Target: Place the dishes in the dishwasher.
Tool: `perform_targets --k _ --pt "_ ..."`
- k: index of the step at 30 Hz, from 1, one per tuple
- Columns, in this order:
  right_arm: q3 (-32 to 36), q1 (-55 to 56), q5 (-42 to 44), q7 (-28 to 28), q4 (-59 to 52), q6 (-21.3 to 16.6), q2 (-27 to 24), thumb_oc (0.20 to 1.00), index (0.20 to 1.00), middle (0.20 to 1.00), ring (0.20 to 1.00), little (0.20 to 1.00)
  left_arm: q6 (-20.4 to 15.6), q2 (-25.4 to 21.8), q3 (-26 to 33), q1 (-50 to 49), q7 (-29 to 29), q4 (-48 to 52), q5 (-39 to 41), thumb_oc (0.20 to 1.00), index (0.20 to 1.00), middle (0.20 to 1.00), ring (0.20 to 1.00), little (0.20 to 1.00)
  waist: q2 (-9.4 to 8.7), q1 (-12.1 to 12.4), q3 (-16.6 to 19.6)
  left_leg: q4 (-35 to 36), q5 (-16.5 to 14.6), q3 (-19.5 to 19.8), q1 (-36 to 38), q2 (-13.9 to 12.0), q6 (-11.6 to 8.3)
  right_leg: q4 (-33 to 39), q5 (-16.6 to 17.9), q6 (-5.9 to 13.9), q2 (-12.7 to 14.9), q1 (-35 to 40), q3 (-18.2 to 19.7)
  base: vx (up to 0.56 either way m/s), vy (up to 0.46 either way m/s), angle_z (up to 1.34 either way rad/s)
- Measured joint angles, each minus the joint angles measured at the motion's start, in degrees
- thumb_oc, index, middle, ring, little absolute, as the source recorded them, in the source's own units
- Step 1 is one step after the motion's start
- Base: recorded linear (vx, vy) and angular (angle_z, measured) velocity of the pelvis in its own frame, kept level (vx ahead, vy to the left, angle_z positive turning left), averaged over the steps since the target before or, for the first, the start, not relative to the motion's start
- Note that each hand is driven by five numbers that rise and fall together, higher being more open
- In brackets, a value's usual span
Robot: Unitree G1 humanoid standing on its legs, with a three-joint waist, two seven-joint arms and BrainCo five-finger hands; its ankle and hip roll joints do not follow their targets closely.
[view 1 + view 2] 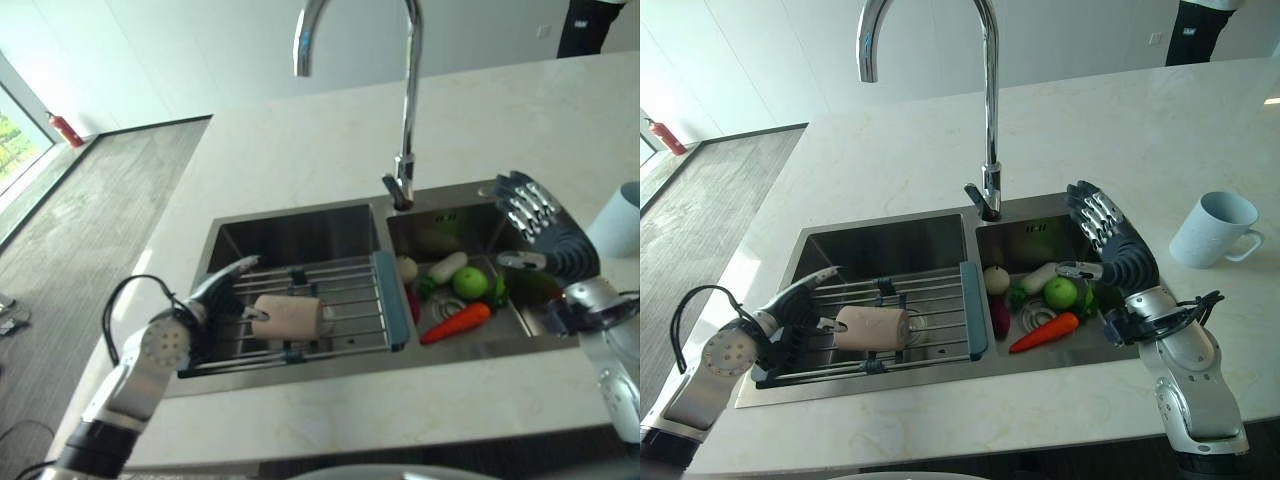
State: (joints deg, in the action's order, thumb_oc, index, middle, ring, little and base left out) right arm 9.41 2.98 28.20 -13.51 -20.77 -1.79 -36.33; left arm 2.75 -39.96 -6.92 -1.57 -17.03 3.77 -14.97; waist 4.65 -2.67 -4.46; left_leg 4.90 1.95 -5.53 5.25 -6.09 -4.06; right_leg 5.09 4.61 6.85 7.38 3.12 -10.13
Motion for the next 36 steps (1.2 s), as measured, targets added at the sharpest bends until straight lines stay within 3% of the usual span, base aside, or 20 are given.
perform_targets --k 5,19,36 --pt "-0.01 0.01 -0.01 -0.01 0.0 0.0 0.05 1.0 1.0 1.0 1.0 1.0 0.03 -0.01 -0.19 -0.04 -0.68 0.0 -0.38 1.0 1.0 1.0 1.0 1.0 -1.05 -0.03 0.54 0.0 0.0 -0.13 0.03 0.01 0.0 0.0 0.04 0.05 0.05 -0.01 0.08 0.0 0.0 0.0" --pt "-0.07 0.0 -0.05 -0.56 0.0 0.0 0.06 1.0 1.0 1.0 1.0 1.0 -0.16 -0.16 -0.2 -0.53 -5.03 0.02 -6.62 1.0 1.0 1.0 1.0 1.0 -1.11 0.09 0.56 0.03 -0.01 -0.15 0.01 -0.01 0.02 0.01 0.04 0.05 0.05 0.0 0.03 0.0 0.0 0.0" --pt "-1.98 0.0 -1.13 -0.82 -0.02 -0.05 0.43 1.0 1.0 1.0 1.0 1.0 -2.36 -0.3 -2.23 -0.43 0.69 -2.62 -17.99 1.0 1.0 1.0 1.0 1.0 -1.37 -0.03 0.55 0.02 -0.06 -0.38 0.11 0.0 0.07 0.01 0.01 0.09 0.02 -0.03 0.2 0.0 0.0 0.0"
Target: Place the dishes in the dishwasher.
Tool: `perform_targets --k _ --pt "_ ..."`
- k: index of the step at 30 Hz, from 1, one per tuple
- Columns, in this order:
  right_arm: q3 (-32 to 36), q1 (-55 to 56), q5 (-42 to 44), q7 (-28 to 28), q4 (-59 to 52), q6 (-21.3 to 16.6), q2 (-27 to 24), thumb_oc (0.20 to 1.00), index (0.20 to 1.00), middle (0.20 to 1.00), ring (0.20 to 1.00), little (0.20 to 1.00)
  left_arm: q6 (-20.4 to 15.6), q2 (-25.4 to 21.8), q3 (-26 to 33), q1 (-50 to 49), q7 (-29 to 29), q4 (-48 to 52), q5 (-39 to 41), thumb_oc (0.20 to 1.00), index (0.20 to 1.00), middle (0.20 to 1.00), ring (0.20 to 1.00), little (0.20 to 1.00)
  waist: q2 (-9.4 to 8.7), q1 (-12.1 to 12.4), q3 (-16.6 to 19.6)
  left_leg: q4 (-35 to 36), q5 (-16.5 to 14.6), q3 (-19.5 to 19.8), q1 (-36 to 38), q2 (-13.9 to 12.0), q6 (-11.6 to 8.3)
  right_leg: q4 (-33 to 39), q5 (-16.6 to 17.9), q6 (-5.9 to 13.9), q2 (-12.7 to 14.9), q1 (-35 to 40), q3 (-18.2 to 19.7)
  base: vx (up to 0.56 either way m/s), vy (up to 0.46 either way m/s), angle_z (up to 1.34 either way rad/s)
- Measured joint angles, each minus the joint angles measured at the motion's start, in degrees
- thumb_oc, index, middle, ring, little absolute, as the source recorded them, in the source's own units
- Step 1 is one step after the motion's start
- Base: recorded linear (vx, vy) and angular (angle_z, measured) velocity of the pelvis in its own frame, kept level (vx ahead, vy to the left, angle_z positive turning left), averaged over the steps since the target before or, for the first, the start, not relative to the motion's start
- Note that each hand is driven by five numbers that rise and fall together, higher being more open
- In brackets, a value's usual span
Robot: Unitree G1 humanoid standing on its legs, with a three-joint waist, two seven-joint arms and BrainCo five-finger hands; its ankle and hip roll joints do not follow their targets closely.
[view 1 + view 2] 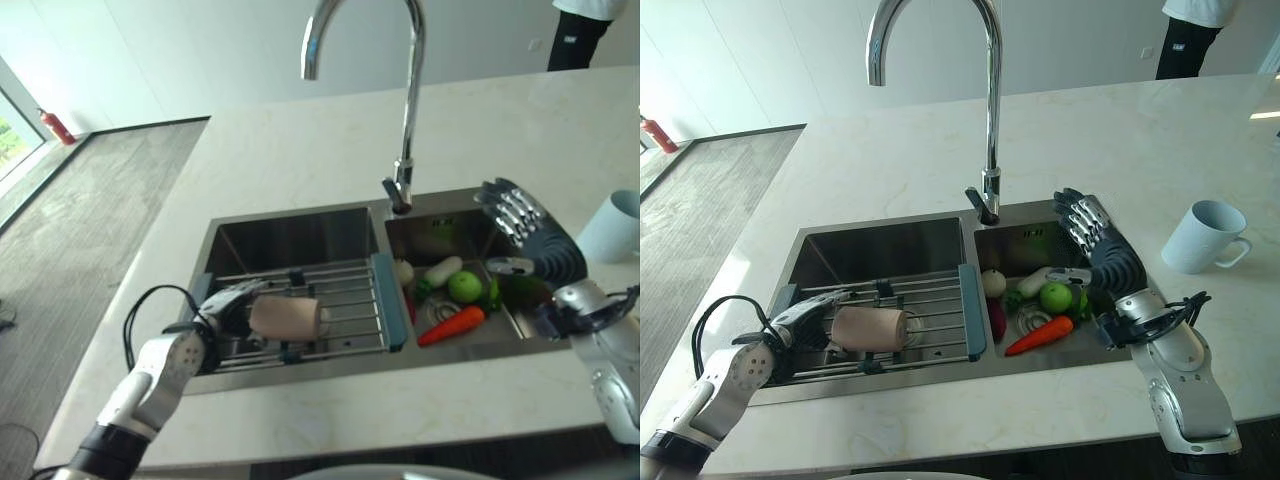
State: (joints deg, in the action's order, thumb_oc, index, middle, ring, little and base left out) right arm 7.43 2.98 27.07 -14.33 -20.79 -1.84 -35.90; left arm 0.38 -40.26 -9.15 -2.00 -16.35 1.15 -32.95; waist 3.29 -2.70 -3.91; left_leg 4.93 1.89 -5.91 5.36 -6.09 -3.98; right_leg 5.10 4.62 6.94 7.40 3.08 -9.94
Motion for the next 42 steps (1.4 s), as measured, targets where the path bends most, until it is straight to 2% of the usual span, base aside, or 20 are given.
perform_targets --k 5,8,21,36,37,38,39,42 --pt "-0.04 0.0 -0.02 -0.01 0.0 -0.04 0.09 1.0 1.0 1.0 1.0 1.0 0.01 0.02 -0.27 0.0 0.7 -0.2 -1.87 1.0 1.0 1.0 1.0 1.0 -0.14 -0.01 -0.01 0.02 -0.12 -0.91 0.42 0.0 0.14 0.0 0.03 0.09 0.0 -0.08 0.51 0.0 -0.001 -0.09" --pt "-0.05 0.0 -0.04 -0.03 -0.01 -0.1 1.26 1.0 1.0 1.0 1.0 1.0 -0.13 0.17 -2.51 0.01 1.05 -0.69 -2.03 1.0 1.0 1.0 1.0 1.0 -0.18 -0.09 0.0 0.06 -0.24 -1.26 0.59 0.04 0.31 0.0 0.03 0.32 0.01 -0.2 1.3 0.0 -0.005 -0.09" --pt "-0.13 -0.01 -0.05 0.28 -0.02 -0.11 1.89 1.0 1.0 1.0 1.0 1.0 -0.12 1.06 -3.47 0.08 1.77 -2.07 -2.08 1.0 1.0 1.0 1.0 1.0 -0.5 -0.23 0.17 0.05 -0.25 -1.59 0.6 0.06 0.32 0.0 0.18 0.26 0.01 -0.36 1.5 0.0 -0.001 0.0" --pt "-0.56 -0.33 -0.05 0.28 -0.03 -0.12 1.9 1.0 1.0 1.0 1.0 1.0 2.38 1.84 -6.66 0.63 3.29 -4.24 -5.41 1.0 1.0 1.0 1.0 1.0 -0.76 -0.59 0.37 0.06 -0.27 -2.27 0.75 0.08 0.36 0.0 0.34 0.32 0.0 -0.56 2.06 0.0 0.0 0.0" --pt "-0.97 -0.62 -0.05 0.25 -0.03 -0.12 1.9 1.0 1.0 1.0 1.0 1.0 2.99 2.14 -6.74 1.27 4.12 -6.1 -7.03 0.925 0.925 0.925 0.925 0.925 -0.74 -0.99 0.48 0.07 -0.27 -2.28 0.76 0.05 0.36 0.0 0.37 0.29 -0.01 -0.55 2.08 0.0 0.0 0.0" --pt "-1.28 -0.69 -0.05 0.25 -0.03 -0.12 1.9 1.0 1.0 1.0 1.0 1.0 3.8 2.2 -6.74 1.67 4.56 -7.02 -7.21 0.416 0.416 0.416 0.416 0.416 -0.73 -1.23 0.55 0.1 -0.29 -2.34 0.79 0.04 0.39 0.0 0.4 0.25 -0.03 -0.56 2.15 0.0 0.0 0.0" --pt "-1.48 -0.69 -0.05 0.23 -0.03 -0.11 1.9 1.0 1.0 1.0 1.0 1.0 4.14 2.51 -6.77 2.18 5.25 -8.19 -7.84 0.2 0.2 0.2 0.2 0.2 -0.67 -1.35 0.61 0.16 -0.31 -2.42 0.83 0.04 0.43 0.0 0.43 0.24 -0.03 -0.56 2.25 0.0 0.001 -0.03" --pt "-2.43 -0.83 -0.05 0.17 -0.05 -0.11 1.9 1.0 1.0 1.0 1.0 1.0 4.61 2.83 -7.25 3.96 8.55 -11.07 -8.76 0.2 0.2 0.2 0.2 0.2 -0.41 -1.5 1.02 0.33 -0.45 -2.61 0.86 0.04 0.64 0.0 0.53 0.23 -0.05 -0.67 2.71 0.0 0.0 -0.04"
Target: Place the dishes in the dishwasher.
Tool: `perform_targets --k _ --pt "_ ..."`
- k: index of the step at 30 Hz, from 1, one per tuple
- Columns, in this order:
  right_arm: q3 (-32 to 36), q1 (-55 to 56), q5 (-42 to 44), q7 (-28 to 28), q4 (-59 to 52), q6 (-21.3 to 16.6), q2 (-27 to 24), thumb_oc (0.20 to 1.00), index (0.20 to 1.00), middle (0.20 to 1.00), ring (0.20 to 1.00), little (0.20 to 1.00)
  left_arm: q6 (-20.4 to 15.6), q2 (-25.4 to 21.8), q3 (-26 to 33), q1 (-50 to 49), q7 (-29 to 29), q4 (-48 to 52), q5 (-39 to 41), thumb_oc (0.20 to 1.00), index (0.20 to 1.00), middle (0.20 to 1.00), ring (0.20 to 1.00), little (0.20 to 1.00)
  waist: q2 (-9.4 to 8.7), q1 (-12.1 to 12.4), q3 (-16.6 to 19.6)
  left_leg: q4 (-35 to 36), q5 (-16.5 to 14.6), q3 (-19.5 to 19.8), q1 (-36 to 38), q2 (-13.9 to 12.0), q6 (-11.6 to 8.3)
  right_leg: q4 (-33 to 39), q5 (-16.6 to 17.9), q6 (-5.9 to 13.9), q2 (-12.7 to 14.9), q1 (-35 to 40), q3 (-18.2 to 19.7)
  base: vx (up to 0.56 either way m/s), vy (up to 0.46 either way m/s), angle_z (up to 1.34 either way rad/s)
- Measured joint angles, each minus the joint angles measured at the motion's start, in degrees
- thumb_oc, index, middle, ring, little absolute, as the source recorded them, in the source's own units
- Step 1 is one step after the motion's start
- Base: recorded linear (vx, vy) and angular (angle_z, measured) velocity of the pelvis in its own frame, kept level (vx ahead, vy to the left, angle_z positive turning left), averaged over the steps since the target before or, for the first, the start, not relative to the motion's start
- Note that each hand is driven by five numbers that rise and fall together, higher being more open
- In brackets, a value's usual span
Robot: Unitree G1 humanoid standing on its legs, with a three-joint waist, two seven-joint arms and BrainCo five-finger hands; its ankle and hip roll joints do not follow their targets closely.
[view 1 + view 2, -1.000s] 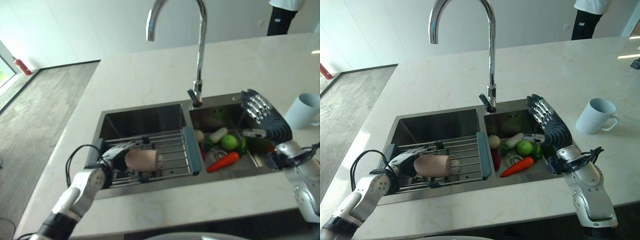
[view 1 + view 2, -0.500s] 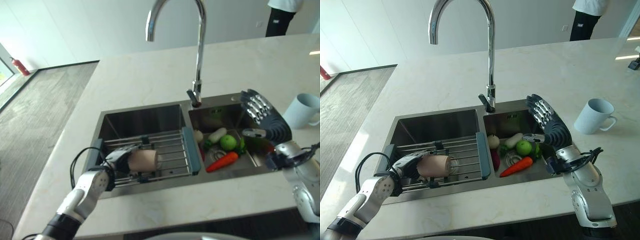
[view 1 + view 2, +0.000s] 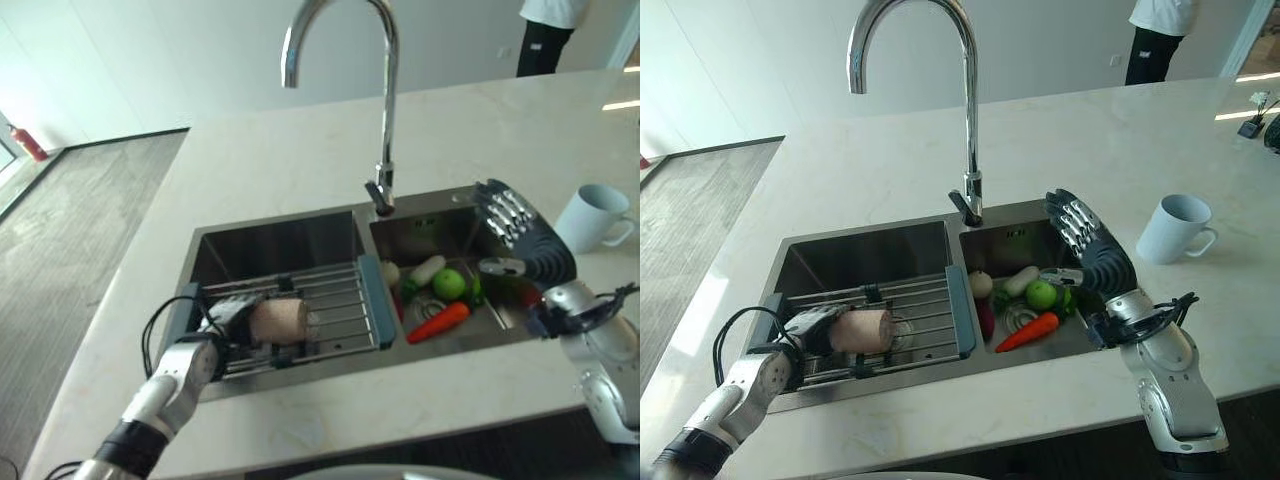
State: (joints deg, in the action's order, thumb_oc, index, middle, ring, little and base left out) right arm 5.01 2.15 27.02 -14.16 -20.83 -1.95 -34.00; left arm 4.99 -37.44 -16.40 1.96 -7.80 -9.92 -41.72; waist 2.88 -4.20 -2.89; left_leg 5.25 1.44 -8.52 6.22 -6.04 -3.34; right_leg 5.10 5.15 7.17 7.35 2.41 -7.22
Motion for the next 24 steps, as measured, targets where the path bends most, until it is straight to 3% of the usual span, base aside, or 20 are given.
perform_targets --k 6,12,14,17,20,21,22,24 --pt "-0.05 0.01 -0.05 -0.17 0.03 -0.03 0.61 1.0 1.0 1.0 1.0 1.0 -1.92 1.82 -1.3 0.53 7.22 -3.79 0.06 0.2 0.2 0.2 0.2 0.2 -0.04 -0.15 0.63 0.01 0.0 -0.14 -0.01 0.0 0.01 0.0 0.13 -0.01 -0.03 -0.12 0.19 0.0 0.0 -0.01" --pt "-0.07 0.06 -0.19 -0.11 0.04 -0.87 1.05 1.0 1.0 1.0 1.0 1.0 -7.89 1.81 -1.13 -0.49 9.11 -3.5 3.1 0.2 0.2 0.2 0.2 0.2 -0.44 -0.05 0.81 -0.01 0.0 -0.13 -0.05 -0.07 0.03 0.02 0.13 -0.02 -0.04 -0.16 0.18 0.01 -0.044 0.0" --pt "0.01 0.59 -1.17 0.21 0.03 -1.38 1.21 1.0 1.0 1.0 1.0 1.0 -11.17 1.85 3.78 -4.13 9.29 3.24 10.64 0.2 0.2 0.2 0.2 0.2 -0.67 0.05 0.72 -0.02 -0.04 -0.11 -0.11 -0.22 0.08 0.1 0.09 -0.05 -0.17 -0.23 0.14 0.01 -0.164 0.0" --pt "0.44 2.3 -1.23 0.49 0.0 -2.36 2.42 1.0 1.0 1.0 1.0 1.0 -13.27 2.41 10.51 -9.25 8.94 11.8 16.47 0.2 0.2 0.2 0.2 0.2 -0.78 0.22 0.65 -0.04 -0.14 0.1 -0.16 -0.41 0.23 0.28 -0.03 -0.13 -0.36 -0.19 -0.02 0.0 -0.148 0.01" --pt "2.9 5.78 -1.21 0.73 -0.09 -2.43 3.2 1.0 1.0 1.0 1.0 1.0 -17.93 5.04 24.05 -13.71 10.52 20.68 28.11 0.2 0.2 0.2 0.2 0.2 -0.55 1.84 0.6 0.0 -0.32 1.45 -0.98 -1.43 0.42 -0.01 -0.38 -0.57 -0.97 0.01 -1.4 -0.05 -0.328 0.24" --pt "4.28 6.23 -1.16 0.99 -0.61 -2.42 3.13 1.0 1.0 1.0 1.0 1.0 -19.56 5.67 31.1 -17.03 11.87 28.5 33.86 0.2 0.2 0.2 0.2 0.2 -0.38 2.1 0.47 -0.41 0.42 2.2 -2.33 -2.41 -0.58 -0.02 -0.55 -1.38 -2.23 -0.77 -2.81 -0.32 -0.471 0.35" --pt "4.63 6.1 -1.1 1.21 -0.67 -2.41 3.42 1.0 1.0 1.0 1.0 1.0 -21.23 6.18 34.44 -16.52 13.6 31.6 36.99 0.2 0.2 0.2 0.2 0.2 0.45 3.1 -0.03 -1.5 1.44 2.98 -3.43 -2.84 -2.08 -0.04 -0.67 -1.89 -3.01 -0.98 -3.35 -0.43 -0.339 0.43" --pt "5.64 4.84 -1.22 1.98 -0.94 -2.5 5.69 1.0 1.0 1.0 1.0 1.0 -26.55 14.94 35.55 -11.69 19.18 32.5 43.94 0.2 0.2 0.2 0.2 0.2 1.0 3.37 -0.78 -7.3 2.21 4.26 -10.69 -3.06 -2.33 -4.33 -2.64 -2.88 -3.25 -5.87 -4.49 -0.48 -0.135 0.65"
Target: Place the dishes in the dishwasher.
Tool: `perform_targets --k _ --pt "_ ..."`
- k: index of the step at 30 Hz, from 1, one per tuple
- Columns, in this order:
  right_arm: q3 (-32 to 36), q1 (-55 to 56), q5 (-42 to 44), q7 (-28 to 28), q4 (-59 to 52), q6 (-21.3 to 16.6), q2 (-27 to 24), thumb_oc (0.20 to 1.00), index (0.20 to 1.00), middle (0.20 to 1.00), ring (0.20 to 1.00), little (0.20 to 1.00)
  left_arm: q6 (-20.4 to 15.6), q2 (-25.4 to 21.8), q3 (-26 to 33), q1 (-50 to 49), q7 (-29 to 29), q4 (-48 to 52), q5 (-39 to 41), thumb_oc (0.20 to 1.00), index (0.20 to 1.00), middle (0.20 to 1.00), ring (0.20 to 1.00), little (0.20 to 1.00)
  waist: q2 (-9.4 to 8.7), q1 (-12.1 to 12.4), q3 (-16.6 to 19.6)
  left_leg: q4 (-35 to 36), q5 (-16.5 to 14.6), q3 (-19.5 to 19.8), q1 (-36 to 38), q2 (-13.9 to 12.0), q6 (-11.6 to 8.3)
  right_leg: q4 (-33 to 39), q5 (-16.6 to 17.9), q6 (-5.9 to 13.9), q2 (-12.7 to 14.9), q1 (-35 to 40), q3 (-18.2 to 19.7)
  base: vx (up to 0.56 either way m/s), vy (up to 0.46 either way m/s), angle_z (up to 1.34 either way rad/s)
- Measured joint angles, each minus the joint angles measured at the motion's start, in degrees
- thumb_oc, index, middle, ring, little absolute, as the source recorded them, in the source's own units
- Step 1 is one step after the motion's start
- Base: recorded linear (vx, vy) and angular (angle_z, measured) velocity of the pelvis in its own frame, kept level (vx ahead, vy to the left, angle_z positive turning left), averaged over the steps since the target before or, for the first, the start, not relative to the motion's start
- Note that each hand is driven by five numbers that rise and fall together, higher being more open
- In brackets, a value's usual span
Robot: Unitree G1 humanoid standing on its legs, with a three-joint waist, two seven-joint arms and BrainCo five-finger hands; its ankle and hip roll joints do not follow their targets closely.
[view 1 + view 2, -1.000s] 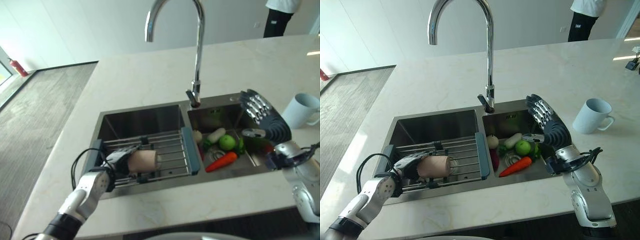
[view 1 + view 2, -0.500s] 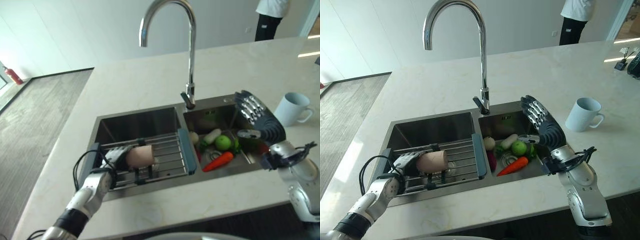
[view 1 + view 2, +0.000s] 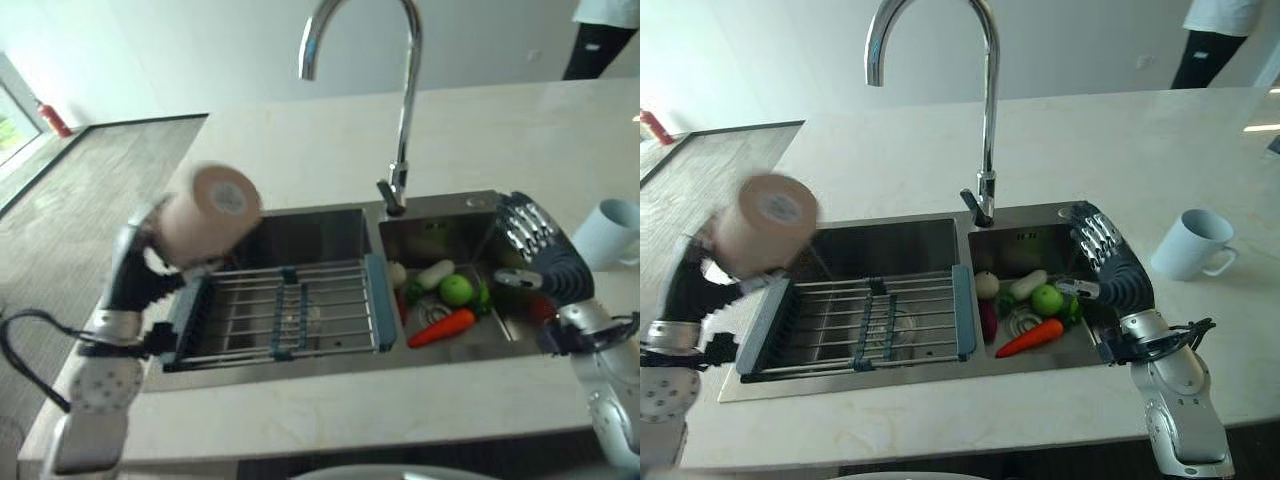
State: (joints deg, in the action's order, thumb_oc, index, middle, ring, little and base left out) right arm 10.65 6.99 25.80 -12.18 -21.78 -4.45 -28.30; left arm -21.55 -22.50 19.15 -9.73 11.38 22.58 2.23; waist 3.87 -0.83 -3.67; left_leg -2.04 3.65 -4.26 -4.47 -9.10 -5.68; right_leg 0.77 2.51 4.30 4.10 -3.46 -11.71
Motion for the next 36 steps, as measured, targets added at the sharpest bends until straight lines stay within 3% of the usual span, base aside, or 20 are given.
perform_targets --k 1,2,3,4,6,8,11,15,19,23,26,27,28,30,31,32,33,34,35,36 --pt "0.98 -0.88 -0.04 0.66 -0.8 0.05 -0.98 1.0 1.0 1.0 1.0 1.0 -3.25 5.2 -2.19 2.25 3.82 -0.17 1.94 0.2 0.2 0.2 0.2 0.2 1.3 1.74 -2.32 4.61 3.8 -0.29 -0.08 -0.28 1.66 -1.33 -0.63 -2.06 -0.32 -2.57 -0.09 -0.43 -0.047 0.57" --pt "1.0 -1.62 0.11 0.76 -0.05 -0.19 -2.61 1.0 1.0 1.0 1.0 1.0 -3.5 4.14 -3.71 1.79 4.88 -0.37 1.57 0.2 0.2 0.2 0.2 0.2 1.0 2.06 -3.41 5.47 6.68 -1.56 -0.81 -0.06 -0.54 -2.1 0.83 -5.16 -0.13 -3.72 -1.17 -0.41 -0.041 0.63" --pt "1.63 -1.8 0.15 1.05 0.69 -1.02 -2.49 1.0 1.0 1.0 1.0 1.0 -3.99 1.98 -5.54 3.62 5.64 -0.49 1.18 0.2 0.2 0.2 0.2 0.2 -1.69 0.61 -4.68 6.2 12.69 -2.75 -3.1 1.86 -6.48 -3.88 -0.03 -7.13 3.93 -6.63 -2.84 -0.29 0.019 0.67" --pt "1.86 -1.71 0.14 1.31 0.03 -1.46 -1.5 1.0 1.0 1.0 1.0 1.0 -5.96 -1.92 -5.81 5.71 5.97 -0.67 1.14 0.2 0.2 0.2 0.2 0.2 -7.77 -0.14 -7.61 -12.51 2.28 -9.45 -5.39 4.54 0.19 -0.62 2.48 -6.73 8.16 -4.69 -2.85 -0.34 0.077 0.67" --pt "2.94 -1.41 0.09 1.67 -1.42 -3.06 -0.72 1.0 1.0 1.0 1.0 1.0 -7.96 -2.65 -5.99 6.99 6.02 -2.83 1.27 0.2 0.2 0.2 0.2 0.2 -7.81 -2.89 -7.56 -27.61 -4.61 -10.77 -1.95 2.1 -0.25 2.8 4.93 -5.63 8.08 -0.83 -6.04 -0.25 0.117 0.43" --pt "3.81 -1.53 0.05 2.66 -3.1 -5.44 0.48 1.0 1.0 1.0 1.0 1.0 -8.44 -2.56 -7.72 8.08 6.17 -4.02 1.67 0.2 0.2 0.2 0.2 0.2 -6.0 -6.46 -6.94 -28.55 -8.9 -11.4 5.32 1.07 -1.06 4.15 5.25 -5.32 6.64 1.31 -7.7 -0.27 0.206 0.51" --pt "5.44 -1.62 -0.85 4.22 -3.98 -7.12 -0.82 1.0 1.0 1.0 1.0 1.0 -9.63 -1.75 -14.21 13.56 5.95 -7.36 1.67 0.2 0.2 0.2 0.2 0.2 -3.08 -8.31 -6.2 -10.56 -9.4 -17.23 14.31 1.89 -0.29 2.19 6.69 -4.13 6.95 -0.63 -11.43 -0.32 0.351 0.78" --pt "4.86 -1.91 -1.08 5.51 -3.68 -7.4 -0.09 1.0 1.0 1.0 1.0 1.0 -9.96 0.23 -14.68 10.87 5.91 -6.71 5.12 0.2 0.2 0.2 0.2 0.2 -3.14 -5.01 -4.79 0.98 -9.79 -16.18 15.89 6.75 0.57 -0.73 9.68 -0.42 11.03 -3.65 -12.49 -0.44 0.413 0.68" --pt "2.28 -2.29 -2.41 6.49 -2.06 -7.27 3.66 1.0 1.0 1.0 1.0 1.0 -9.81 -0.5 -14.32 9.06 4.43 -6.52 7.18 0.2 0.2 0.2 0.2 0.2 -6.14 -2.54 -3.46 0.33 -8.93 -11.59 11.75 10.76 4.46 -1.83 11.47 1.22 16.42 -5.07 -13.43 -0.37 0.295 0.66" --pt "-1.79 -2.5 -4.47 6.16 -1.97 -7.27 6.25 1.0 1.0 1.0 1.0 1.0 -8.63 -1.6 -14.31 8.44 4.12 -3.7 7.87 0.2 0.2 0.2 0.2 0.2 -8.37 -0.43 -3.24 -5.04 -11.26 -8.09 7.4 11.7 8.03 -2.1 13.82 2.28 18.44 -4.9 -12.7 -0.26 0.229 0.47" --pt "-2.72 -2.62 -4.51 6.54 -1.92 -7.33 6.13 1.0 1.0 1.0 1.0 1.0 -6.57 -2.84 -15.61 9.87 3.81 -4.05 7.86 0.2 0.2 0.2 0.2 0.2 -8.53 -1.49 -3.16 -8.51 -14.03 1.58 2.45 11.99 8.97 -5.35 15.44 3.8 19.28 -5.01 -0.6 -0.18 0.191 1.2" --pt "-2.46 -1.71 -4.48 6.68 -1.93 -7.31 5.87 1.0 1.0 1.0 1.0 1.0 -6.13 -2.79 -16.86 10.72 3.15 -4.78 7.87 0.2 0.2 0.2 0.2 0.2 -7.91 -2.31 -3.07 -9.11 -13.27 5.02 1.35 12.29 9.53 -8.56 15.19 3.69 18.9 -5.3 6.05 -0.11 0.126 1.74" --pt "-2.91 -1.54 -4.51 6.53 -1.92 -7.3 5.74 1.0 1.0 1.0 1.0 1.0 -6.02 -3.01 -16.83 10.65 2.81 -4.6 7.92 0.2 0.2 0.2 0.2 0.2 -6.93 -1.99 -3.5 -8.25 -12.38 7.87 1.12 11.07 10.2 -12.74 7.73 5.03 16.17 -6.65 12.26 -0.07 0.134 1.69" --pt "-2.86 -1.57 -4.5 6.64 -2.01 -7.39 5.74 1.0 1.0 1.0 1.0 1.0 -6.02 -4.6 -16.92 10.67 2.36 -4.03 8.52 0.2 0.2 0.2 0.2 0.2 -7.48 -1.12 -3.16 -4.09 -10.66 10.54 0.19 8.04 12.1 -20.73 -5.47 3.04 5.37 -6.63 17.53 -0.06 0.081 1.86" --pt "-2.04 -1.39 -4.48 6.96 -3.13 -7.64 5.53 1.0 1.0 1.0 1.0 1.0 -5.9 -5.12 -17.55 10.73 2.11 -3.39 9.04 0.2 0.2 0.2 0.2 0.2 -8.41 -1.63 -3.07 -1.68 -9.31 12.48 -0.36 8.02 13.61 -21.19 -10.79 0.49 -0.03 -4.56 17.67 -0.05 0.003 2.33" --pt "-1.41 -1.23 -4.48 7.57 -4.28 -8.59 5.15 1.0 1.0 1.0 1.0 1.0 -5.94 -5.24 -18.13 10.77 2.07 -2.22 9.13 0.2 0.2 0.2 0.2 0.2 -11.34 -1.92 -2.84 -0.48 -8.34 13.53 -0.3 10.47 11.93 -18.52 -13.83 -3.43 -2.45 -2.75 19.44 -0.03 -0.039 2.03" --pt "-1.05 -1.92 -4.48 7.81 -3.69 -9.12 3.97 1.0 1.0 1.0 1.0 1.0 -6.22 -3.48 -18.95 10.28 1.9 -1.98 9.13 0.2 0.2 0.2 0.2 0.2 -9.93 -1.41 -3.33 -1.5 -7.64 14.67 -1.35 10.43 10.76 -19.16 -14.85 -2.74 -1.98 -3.11 17.92 -0.01 -0.053 1.29" --pt "-1.18 -2.75 -4.49 8.84 -2.68 -8.92 3.5 1.0 1.0 1.0 1.0 1.0 -6.07 -1.88 -19.61 9.66 1.63 -1.84 9.12 0.2 0.2 0.2 0.2 0.2 -8.68 0.65 -3.4 -9.3 -8.05 14.37 -3.86 12.97 11.24 -19.32 -14.81 -2.57 -1.51 -2.8 17.35 -0.01 -0.1 0.87" --pt "-1.45 -2.14 -4.48 9.88 -2.73 -8.95 2.38 1.0 1.0 1.0 1.0 1.0 -5.86 0.14 -19.86 9.79 1.43 -1.77 9.14 0.2 0.2 0.2 0.2 0.2 -6.16 0.26 -3.17 -10.17 -7.97 15.01 -3.09 13.57 11.46 -20.08 -15.56 -1.57 -3.92 -1.98 18.16 -0.01 -0.118 0.91" --pt "-3.1 -2.29 -4.34 10.39 -1.94 -9.0 2.38 1.0 1.0 1.0 1.0 1.0 -6.04 0.49 -19.53 10.27 1.53 -1.77 9.14 0.2 0.2 0.2 0.2 0.2 -5.23 0.28 -3.16 -7.38 -7.59 17.01 -1.73 13.6 10.14 -21.15 -16.2 -2.56 -4.76 -1.46 18.54 -0.01 -0.154 1.07"
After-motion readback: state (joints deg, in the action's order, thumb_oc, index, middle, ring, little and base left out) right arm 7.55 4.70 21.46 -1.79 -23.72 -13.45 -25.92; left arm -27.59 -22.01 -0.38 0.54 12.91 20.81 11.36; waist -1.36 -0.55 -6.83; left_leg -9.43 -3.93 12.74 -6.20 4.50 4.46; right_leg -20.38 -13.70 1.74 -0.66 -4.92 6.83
